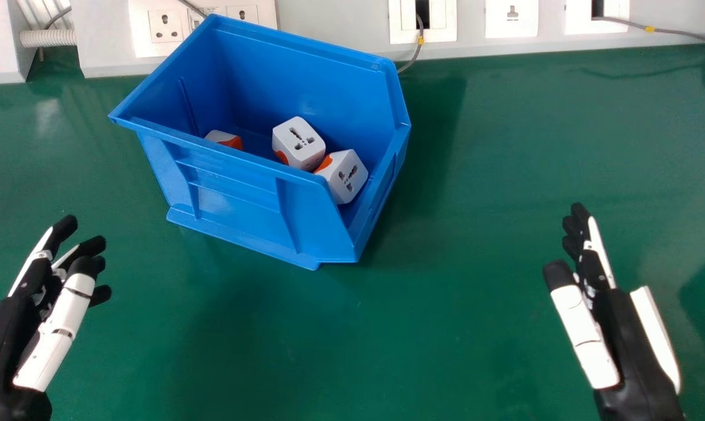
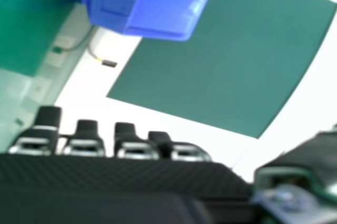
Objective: Pick all objects and put in blue box
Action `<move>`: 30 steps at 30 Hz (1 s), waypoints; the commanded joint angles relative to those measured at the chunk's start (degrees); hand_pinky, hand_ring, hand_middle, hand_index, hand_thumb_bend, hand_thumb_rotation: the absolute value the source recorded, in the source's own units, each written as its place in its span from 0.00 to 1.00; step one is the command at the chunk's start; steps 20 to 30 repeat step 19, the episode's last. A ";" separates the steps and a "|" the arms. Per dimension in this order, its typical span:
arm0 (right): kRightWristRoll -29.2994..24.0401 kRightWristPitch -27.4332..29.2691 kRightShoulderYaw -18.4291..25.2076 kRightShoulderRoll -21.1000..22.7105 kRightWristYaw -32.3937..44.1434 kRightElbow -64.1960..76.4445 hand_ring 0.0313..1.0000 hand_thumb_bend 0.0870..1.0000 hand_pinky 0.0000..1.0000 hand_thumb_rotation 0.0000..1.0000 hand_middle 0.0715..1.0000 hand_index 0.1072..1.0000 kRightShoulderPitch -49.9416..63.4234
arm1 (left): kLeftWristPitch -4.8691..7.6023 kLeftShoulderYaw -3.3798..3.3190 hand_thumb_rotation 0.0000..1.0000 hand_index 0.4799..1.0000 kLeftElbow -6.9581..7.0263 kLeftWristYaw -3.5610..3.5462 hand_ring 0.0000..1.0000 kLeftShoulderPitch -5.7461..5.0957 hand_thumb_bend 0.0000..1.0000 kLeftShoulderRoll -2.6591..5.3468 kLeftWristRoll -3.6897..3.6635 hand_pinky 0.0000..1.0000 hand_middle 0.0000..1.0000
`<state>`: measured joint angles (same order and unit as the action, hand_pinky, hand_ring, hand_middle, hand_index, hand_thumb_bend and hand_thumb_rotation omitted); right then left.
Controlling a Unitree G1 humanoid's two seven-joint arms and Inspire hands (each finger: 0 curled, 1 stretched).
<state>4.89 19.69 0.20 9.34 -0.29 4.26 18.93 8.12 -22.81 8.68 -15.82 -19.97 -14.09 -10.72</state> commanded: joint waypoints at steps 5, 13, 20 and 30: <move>-1.70 3.57 2.94 0.61 1.10 -3.98 1.00 0.40 0.92 1.00 1.00 1.00 -3.59 | 2.99 2.77 0.68 0.87 -1.28 0.85 0.87 3.32 0.28 -0.10 2.29 0.80 0.87; -2.33 2.68 4.58 0.53 2.16 -4.78 1.00 0.37 0.93 1.00 1.00 1.00 -4.95 | 2.57 4.33 0.68 0.85 -1.51 1.74 0.87 4.28 0.29 -0.20 2.81 0.79 0.87; -2.09 2.26 4.97 0.43 2.25 -4.99 1.00 0.38 0.94 1.00 1.00 1.00 -5.27 | 0.05 5.20 0.67 0.86 0.31 2.86 0.87 4.10 0.29 -0.31 3.69 0.80 0.87; -2.09 2.26 4.97 0.43 2.25 -4.99 1.00 0.38 0.94 1.00 1.00 1.00 -5.27 | 0.05 5.20 0.67 0.86 0.31 2.86 0.87 4.10 0.29 -0.31 3.69 0.80 0.87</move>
